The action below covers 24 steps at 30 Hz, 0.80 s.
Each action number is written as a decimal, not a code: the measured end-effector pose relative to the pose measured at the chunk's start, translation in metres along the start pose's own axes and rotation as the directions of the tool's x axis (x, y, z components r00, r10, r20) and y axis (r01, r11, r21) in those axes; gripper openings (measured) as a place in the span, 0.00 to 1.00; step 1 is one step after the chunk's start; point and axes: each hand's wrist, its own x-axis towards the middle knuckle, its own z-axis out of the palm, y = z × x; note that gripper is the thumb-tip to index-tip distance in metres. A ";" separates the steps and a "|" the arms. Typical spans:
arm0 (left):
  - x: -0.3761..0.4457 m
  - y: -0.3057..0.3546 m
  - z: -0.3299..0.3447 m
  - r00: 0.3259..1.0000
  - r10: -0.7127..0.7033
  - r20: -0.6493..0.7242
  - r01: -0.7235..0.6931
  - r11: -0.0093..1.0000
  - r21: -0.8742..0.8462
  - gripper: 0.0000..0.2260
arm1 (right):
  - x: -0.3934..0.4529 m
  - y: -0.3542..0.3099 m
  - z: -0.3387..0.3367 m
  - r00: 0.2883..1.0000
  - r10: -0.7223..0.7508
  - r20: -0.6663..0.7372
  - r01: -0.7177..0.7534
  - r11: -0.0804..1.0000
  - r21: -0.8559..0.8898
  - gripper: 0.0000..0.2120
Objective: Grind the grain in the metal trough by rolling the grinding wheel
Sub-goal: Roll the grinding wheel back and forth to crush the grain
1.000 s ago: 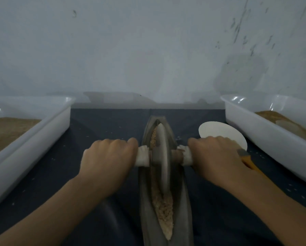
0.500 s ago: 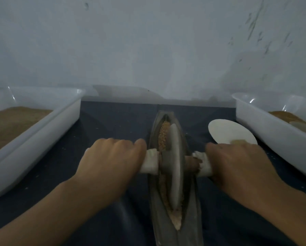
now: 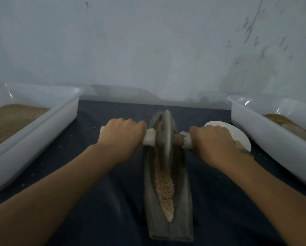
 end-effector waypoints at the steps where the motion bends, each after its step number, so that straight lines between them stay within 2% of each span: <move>1: -0.012 0.000 -0.004 1.000 0.029 0.000 -0.029 1.000 -0.007 0.16 | -0.013 0.000 -0.004 1.000 -0.021 0.003 0.021 1.000 0.003 0.15; 4: -0.051 0.002 -0.023 0.985 0.165 -0.050 -0.166 0.986 -0.005 0.27 | -0.047 -0.004 -0.017 0.990 -0.134 -0.043 0.133 0.991 -0.029 0.21; 6: -0.060 0.001 -0.032 0.987 0.148 -0.067 -0.150 0.989 -0.014 0.29 | -0.053 -0.003 -0.022 0.989 -0.139 -0.041 0.137 0.989 -0.047 0.21; 9: -0.048 0.006 -0.021 0.998 0.063 0.000 -0.063 0.997 0.049 0.22 | -0.036 -0.004 -0.010 0.998 -0.061 -0.009 0.060 0.996 -0.067 0.15; 11: -0.025 0.005 -0.002 0.998 0.011 -0.061 -0.008 0.999 0.054 0.17 | -0.014 -0.004 -0.002 0.999 -0.019 -0.029 0.018 0.998 -0.053 0.12; 15: 0.012 0.001 0.021 0.995 -0.062 -0.081 0.062 0.998 0.002 0.10 | 0.027 -0.001 0.013 0.997 0.037 -0.065 -0.041 0.997 -0.067 0.08; 18: 0.017 0.000 0.022 0.995 -0.054 -0.082 0.055 0.998 0.004 0.11 | 0.032 0.000 0.015 0.997 0.033 -0.065 -0.038 0.996 -0.076 0.09; 22: -0.010 0.001 0.002 0.998 0.022 -0.059 -0.021 1.000 0.018 0.15 | -0.002 -0.002 0.000 0.999 -0.028 -0.020 0.028 1.000 0.000 0.13; 24: -0.033 0.002 -0.008 0.994 0.084 -0.073 -0.084 0.996 0.009 0.18 | -0.025 -0.003 -0.012 0.999 -0.051 -0.011 0.051 0.999 -0.020 0.15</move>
